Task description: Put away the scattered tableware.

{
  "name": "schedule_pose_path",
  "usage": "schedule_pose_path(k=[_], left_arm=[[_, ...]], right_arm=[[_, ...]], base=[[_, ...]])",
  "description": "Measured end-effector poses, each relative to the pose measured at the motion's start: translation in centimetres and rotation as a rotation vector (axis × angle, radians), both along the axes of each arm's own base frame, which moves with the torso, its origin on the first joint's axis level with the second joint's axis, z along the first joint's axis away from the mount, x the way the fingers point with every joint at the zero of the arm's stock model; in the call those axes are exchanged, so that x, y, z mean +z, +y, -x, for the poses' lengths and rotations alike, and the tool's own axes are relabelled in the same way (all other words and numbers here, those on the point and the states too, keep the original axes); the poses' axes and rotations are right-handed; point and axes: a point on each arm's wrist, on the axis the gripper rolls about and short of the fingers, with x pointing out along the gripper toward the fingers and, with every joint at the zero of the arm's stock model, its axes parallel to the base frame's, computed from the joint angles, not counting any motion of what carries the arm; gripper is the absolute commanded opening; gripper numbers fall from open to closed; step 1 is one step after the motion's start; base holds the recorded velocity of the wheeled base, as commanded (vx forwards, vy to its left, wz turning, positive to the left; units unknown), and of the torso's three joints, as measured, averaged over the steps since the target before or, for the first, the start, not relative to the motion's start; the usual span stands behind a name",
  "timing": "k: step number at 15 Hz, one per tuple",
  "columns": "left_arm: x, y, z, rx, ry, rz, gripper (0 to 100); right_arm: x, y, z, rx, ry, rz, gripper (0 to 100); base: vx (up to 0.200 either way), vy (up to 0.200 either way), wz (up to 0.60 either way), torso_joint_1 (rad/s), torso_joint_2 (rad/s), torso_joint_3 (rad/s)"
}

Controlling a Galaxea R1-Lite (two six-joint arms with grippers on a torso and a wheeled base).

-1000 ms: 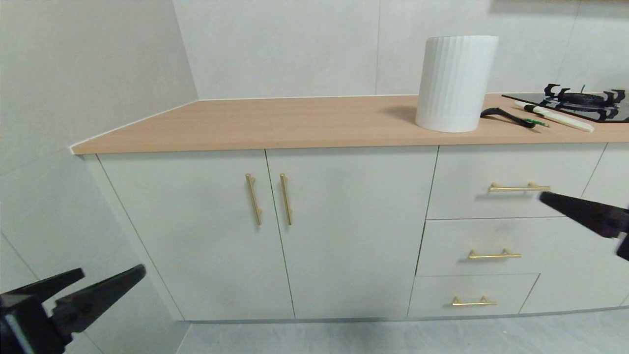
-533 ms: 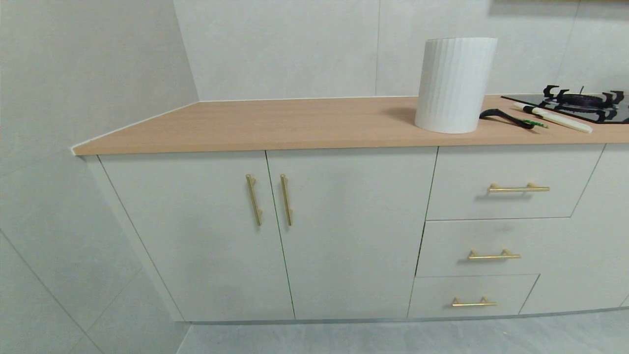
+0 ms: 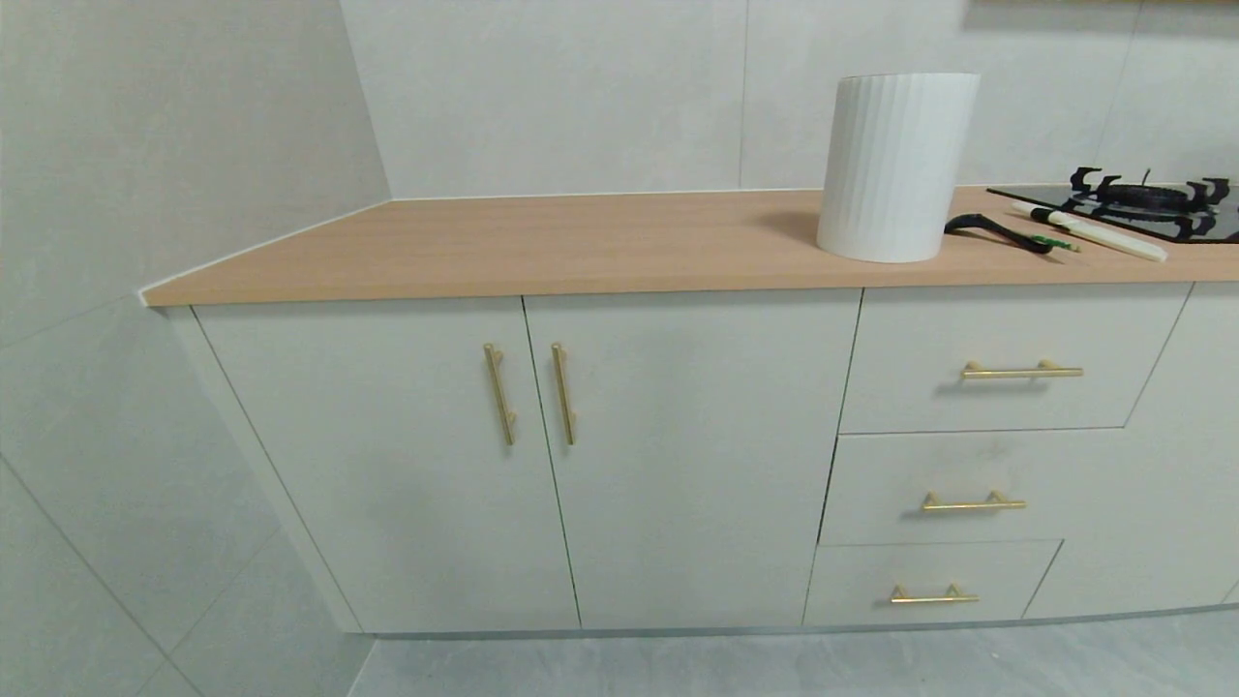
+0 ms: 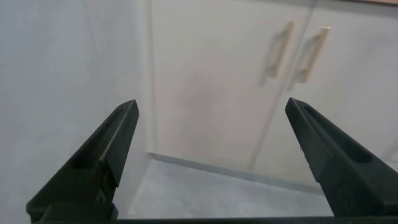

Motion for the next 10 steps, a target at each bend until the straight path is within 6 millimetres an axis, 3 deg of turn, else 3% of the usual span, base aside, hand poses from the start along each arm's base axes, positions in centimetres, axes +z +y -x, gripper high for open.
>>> schedule_pose_path(k=[4, 6, 10], left_arm=[[-3.6, -0.3, -1.4, 0.018, -0.026, -0.061, 100], [-5.0, -0.5, -2.0, -0.080, -0.026, -0.099, 100], [-6.2, -0.9, -2.2, -0.237, 0.028, -0.114, 100]], right_arm=[[-2.8, 0.1, -2.1, 0.024, -0.027, 0.020, 100], [-4.4, 0.3, -3.3, 0.120, -0.073, 0.060, 100], [-7.1, 0.6, -4.0, 0.241, 0.086, 0.099, 100]], base=[[0.000, 0.000, 0.00, 0.000, 0.00, 0.000], [0.000, 0.000, 0.00, 0.000, 0.00, 0.000], [0.000, 0.000, 0.00, 0.000, 0.00, 0.000]])
